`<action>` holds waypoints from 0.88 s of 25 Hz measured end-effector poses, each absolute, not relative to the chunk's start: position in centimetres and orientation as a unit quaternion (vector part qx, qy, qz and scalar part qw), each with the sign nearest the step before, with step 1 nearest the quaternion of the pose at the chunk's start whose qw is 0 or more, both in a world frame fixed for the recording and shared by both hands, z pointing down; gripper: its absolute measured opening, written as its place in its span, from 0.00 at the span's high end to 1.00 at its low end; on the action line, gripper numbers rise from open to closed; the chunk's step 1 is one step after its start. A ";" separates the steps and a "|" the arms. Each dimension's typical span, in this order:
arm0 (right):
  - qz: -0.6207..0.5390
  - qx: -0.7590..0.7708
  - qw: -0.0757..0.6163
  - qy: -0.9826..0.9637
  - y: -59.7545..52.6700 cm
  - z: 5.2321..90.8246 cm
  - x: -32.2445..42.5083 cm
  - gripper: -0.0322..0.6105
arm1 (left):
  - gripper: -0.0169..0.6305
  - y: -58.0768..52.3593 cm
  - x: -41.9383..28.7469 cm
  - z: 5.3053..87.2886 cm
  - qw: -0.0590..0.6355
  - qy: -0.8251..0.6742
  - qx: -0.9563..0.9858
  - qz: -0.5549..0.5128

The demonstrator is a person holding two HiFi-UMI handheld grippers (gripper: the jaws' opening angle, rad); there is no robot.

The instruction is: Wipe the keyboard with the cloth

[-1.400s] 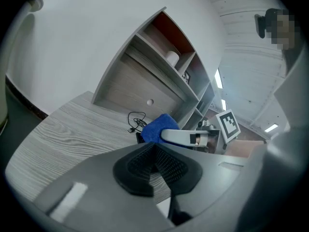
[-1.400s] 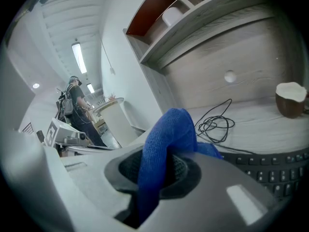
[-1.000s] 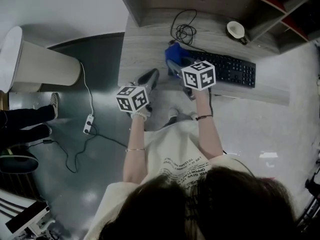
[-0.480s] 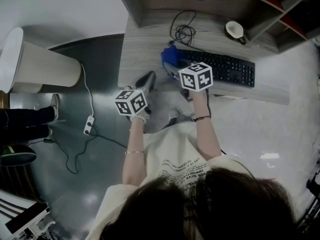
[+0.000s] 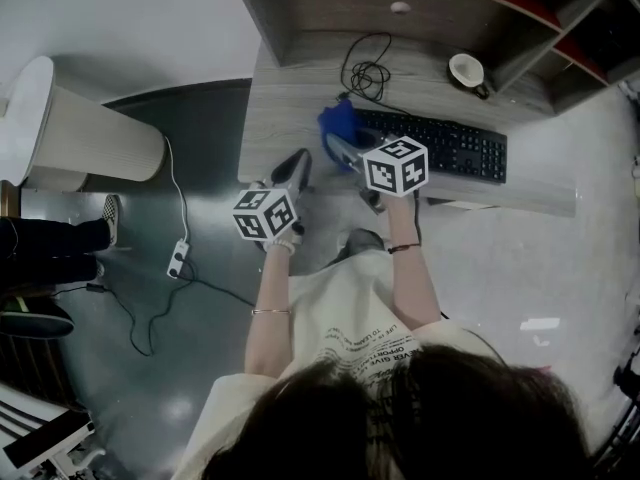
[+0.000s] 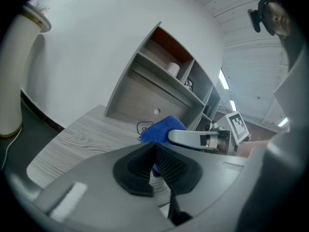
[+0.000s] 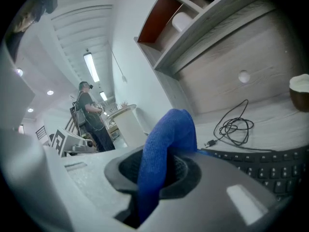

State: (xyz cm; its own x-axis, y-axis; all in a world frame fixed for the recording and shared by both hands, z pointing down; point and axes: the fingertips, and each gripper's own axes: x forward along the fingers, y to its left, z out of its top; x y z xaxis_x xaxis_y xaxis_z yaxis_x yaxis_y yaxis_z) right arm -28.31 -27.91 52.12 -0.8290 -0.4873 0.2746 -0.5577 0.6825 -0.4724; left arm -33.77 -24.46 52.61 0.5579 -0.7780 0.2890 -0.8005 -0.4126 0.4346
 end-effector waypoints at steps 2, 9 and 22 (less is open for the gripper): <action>0.268 0.284 0.053 -0.919 -27.9 51.5 -28.1 0.86 | 0.98 -24.5 -33.6 52.3 0.263 -0.470 0.843 0.018; 0.246 0.287 0.034 -0.925 -28.0 50.2 -27.5 0.86 | 0.98 -24.8 -32.6 50.4 0.240 -0.455 0.857 -0.010; 0.196 0.296 0.014 -0.935 -28.4 47.8 -26.5 0.86 | 0.98 -25.5 -32.4 48.3 0.215 -0.448 0.867 -0.038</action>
